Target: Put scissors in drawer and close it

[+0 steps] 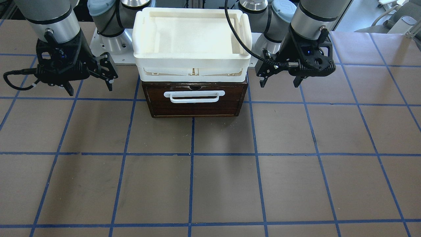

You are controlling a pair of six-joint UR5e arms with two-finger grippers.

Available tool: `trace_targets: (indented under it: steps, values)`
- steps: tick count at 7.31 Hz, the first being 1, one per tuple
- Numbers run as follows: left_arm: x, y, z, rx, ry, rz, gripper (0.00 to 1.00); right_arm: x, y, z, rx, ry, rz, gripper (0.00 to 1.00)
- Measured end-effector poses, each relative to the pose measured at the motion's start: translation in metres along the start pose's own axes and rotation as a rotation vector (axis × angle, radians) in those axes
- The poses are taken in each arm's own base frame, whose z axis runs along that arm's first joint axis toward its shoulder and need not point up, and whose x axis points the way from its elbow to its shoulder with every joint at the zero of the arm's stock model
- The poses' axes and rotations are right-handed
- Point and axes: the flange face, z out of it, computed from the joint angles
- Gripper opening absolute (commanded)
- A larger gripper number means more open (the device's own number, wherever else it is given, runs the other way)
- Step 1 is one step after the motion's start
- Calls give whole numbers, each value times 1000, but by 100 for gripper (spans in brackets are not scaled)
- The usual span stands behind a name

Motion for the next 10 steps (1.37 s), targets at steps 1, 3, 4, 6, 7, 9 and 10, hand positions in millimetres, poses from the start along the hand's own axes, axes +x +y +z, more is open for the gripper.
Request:
trace_targets:
  steps: [1,3,4,6,7,9,10]
  values:
    - [0,0,0,-1,-3,5,100,0,0,0,0,0,1,100]
    - [-2,-1,0,2,-25,35,100,0,1,-1,1,0,2,100]
    - [-3,-1,-1,3,-30,47,100,0,1,-1,0,1,3,100]
    - [-3,-1,-2,6,-31,59,100,0,3,0,-17,0,9,100]
    - [-2,-1,-2,8,-30,60,100,0,5,2,-38,-3,9,100]
    - [-2,-1,-3,12,-29,62,100,0,7,2,-48,-6,9,100]
    - [-2,-1,-4,15,-29,62,100,0,7,1,-46,-6,10,100]
